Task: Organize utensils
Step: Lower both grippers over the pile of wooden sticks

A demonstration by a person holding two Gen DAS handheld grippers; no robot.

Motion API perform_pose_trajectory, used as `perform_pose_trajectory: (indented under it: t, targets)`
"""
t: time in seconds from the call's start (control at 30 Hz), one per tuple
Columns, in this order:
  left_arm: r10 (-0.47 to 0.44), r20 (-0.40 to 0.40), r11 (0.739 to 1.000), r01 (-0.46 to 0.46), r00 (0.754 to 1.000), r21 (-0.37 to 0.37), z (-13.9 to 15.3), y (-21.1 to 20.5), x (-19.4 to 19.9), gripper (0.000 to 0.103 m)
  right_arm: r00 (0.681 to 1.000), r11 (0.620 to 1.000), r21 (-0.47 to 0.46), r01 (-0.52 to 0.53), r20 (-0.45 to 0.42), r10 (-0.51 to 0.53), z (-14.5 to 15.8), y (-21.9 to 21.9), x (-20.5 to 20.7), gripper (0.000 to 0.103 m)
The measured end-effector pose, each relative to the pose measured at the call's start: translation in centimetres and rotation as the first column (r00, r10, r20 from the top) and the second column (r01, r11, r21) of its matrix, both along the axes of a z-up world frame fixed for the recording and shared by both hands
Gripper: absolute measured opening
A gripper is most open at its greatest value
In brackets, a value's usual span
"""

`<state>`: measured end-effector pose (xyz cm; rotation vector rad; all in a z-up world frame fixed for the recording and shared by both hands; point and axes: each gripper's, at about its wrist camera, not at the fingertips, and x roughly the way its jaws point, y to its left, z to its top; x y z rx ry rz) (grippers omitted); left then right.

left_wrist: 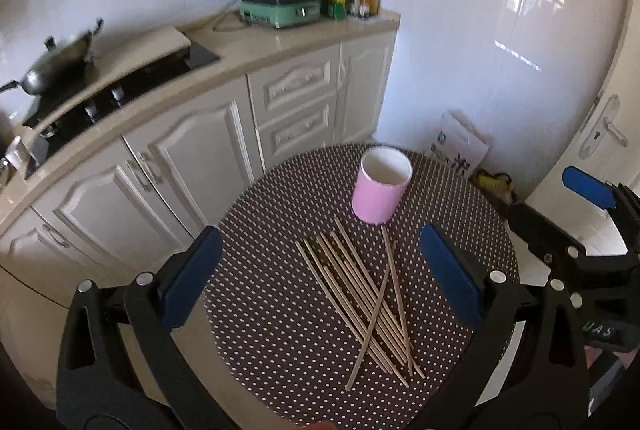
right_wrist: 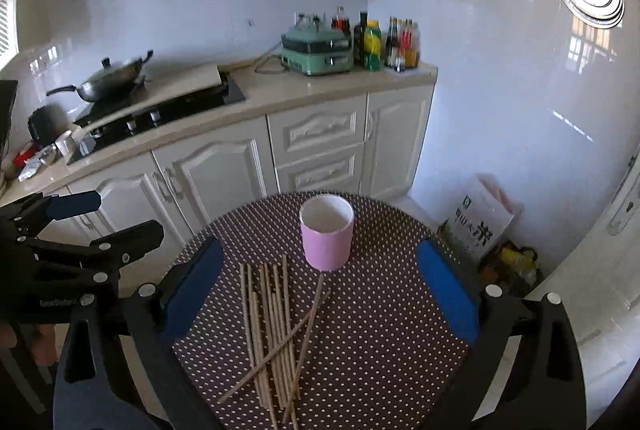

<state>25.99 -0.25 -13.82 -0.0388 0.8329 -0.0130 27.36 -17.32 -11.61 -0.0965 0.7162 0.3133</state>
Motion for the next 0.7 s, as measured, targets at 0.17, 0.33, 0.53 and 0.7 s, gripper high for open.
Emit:
perform_pose_trajectory:
  t: [0.17,0.33,0.53,0.7]
  targets:
    - [-0.049,-0.135,0.995,0.037,0.99,-0.089,-3.9,-0.2,2.2,0.097,0.989,1.0,0.009,0.021,-0.146,-0.02,-3.7,-1.2,2.8,0.079]
    - [-0.079,-0.303,0.986,0.03,0.95,-0.162,-10.0,-0.1,3.9,0.097,0.937,0.997,0.063,0.034,-0.348,-0.009,-8.2,-2.6,4.7,0.068]
    - [-0.089,-0.464,0.983,0.003,0.881,-0.183,-16.9,-0.5,4.4,0.083,0.849,0.996,0.089,0.027,-0.527,0.024,-13.0,-3.1,5.5,0.052]
    - [-0.127,-0.516,0.981,0.031,0.847,-0.19,-19.8,-2.3,5.6,0.065,0.798,0.994,0.107,0.036,-0.602,0.036,-15.1,-3.6,6.2,0.041]
